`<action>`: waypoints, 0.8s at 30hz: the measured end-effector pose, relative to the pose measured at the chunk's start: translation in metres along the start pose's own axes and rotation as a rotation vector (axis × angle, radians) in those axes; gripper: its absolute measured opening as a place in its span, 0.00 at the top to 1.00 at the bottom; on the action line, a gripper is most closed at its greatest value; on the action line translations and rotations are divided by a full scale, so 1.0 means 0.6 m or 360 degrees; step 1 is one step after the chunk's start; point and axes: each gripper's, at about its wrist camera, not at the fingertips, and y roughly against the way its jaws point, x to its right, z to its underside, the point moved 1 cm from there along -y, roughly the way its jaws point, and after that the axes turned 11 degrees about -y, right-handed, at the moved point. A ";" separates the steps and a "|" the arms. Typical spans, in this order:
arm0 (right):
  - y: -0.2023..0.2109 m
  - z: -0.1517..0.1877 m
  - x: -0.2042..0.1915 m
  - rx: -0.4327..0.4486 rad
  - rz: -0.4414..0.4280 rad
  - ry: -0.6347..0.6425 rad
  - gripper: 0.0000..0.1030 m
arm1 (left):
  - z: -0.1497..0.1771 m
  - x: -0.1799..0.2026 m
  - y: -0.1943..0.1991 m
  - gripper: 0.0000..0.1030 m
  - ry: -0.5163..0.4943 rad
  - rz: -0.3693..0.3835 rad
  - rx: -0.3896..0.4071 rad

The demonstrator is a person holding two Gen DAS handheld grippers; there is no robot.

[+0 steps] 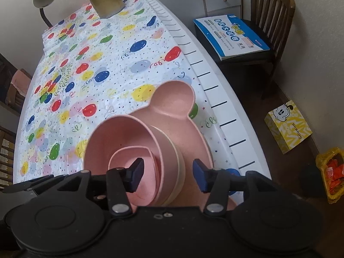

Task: Organize plates and bowls
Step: 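Set the bowls down on the bear plate and open the right tool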

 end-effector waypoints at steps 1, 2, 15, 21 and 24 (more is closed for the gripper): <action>0.005 0.002 -0.001 0.0018 0.0002 -0.0001 0.47 | 0.002 0.000 0.005 0.41 -0.0013 0.0001 0.0008; 0.011 0.005 -0.001 0.0036 0.0001 -0.0006 0.45 | 0.003 0.000 0.011 0.41 -0.0027 0.0004 0.0019; 0.093 0.057 -0.018 0.0268 -0.0119 0.0012 0.23 | 0.044 -0.006 0.094 0.38 -0.0181 0.0018 0.0162; 0.131 0.082 -0.031 0.0400 -0.0178 0.0071 0.18 | 0.063 -0.012 0.130 0.30 -0.0222 0.0025 0.0238; 0.148 0.092 -0.036 0.0450 -0.0216 0.0092 0.17 | 0.070 -0.017 0.148 0.29 -0.0237 0.0031 0.0286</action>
